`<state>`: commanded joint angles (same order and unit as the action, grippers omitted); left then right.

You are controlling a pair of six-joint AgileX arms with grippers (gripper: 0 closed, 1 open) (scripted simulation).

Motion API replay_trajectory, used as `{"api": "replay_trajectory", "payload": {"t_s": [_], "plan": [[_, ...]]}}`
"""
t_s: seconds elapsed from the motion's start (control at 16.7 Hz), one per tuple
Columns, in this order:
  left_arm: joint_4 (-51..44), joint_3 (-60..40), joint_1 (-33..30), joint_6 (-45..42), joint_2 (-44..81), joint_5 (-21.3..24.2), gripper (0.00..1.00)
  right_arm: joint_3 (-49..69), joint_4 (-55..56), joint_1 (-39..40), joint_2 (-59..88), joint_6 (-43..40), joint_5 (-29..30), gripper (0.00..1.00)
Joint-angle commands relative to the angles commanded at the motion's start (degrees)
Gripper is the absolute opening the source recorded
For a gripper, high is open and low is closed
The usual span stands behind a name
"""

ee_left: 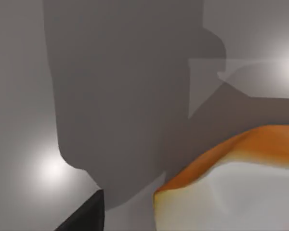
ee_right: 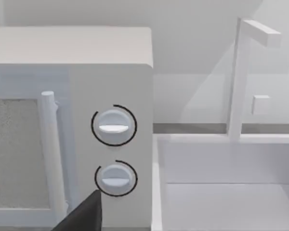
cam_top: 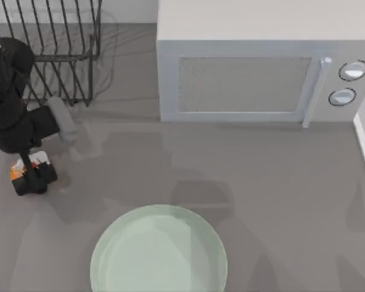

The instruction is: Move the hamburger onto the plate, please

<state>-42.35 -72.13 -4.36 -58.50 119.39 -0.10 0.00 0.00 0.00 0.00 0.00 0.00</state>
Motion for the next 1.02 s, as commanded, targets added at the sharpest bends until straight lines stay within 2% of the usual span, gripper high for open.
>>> {"api": "replay_trajectory", "payload": {"t_s": [0.6,1.02], "plan": [[0.0,0.0,0.0,0.0,0.0,0.0,0.02,0.0,0.0,0.0,0.0,0.0,0.0,1.0],[0.0,0.0,0.0,0.0,0.0,0.0,0.0,0.0,0.0,0.0,0.0,0.0,0.0,1.0]]}}
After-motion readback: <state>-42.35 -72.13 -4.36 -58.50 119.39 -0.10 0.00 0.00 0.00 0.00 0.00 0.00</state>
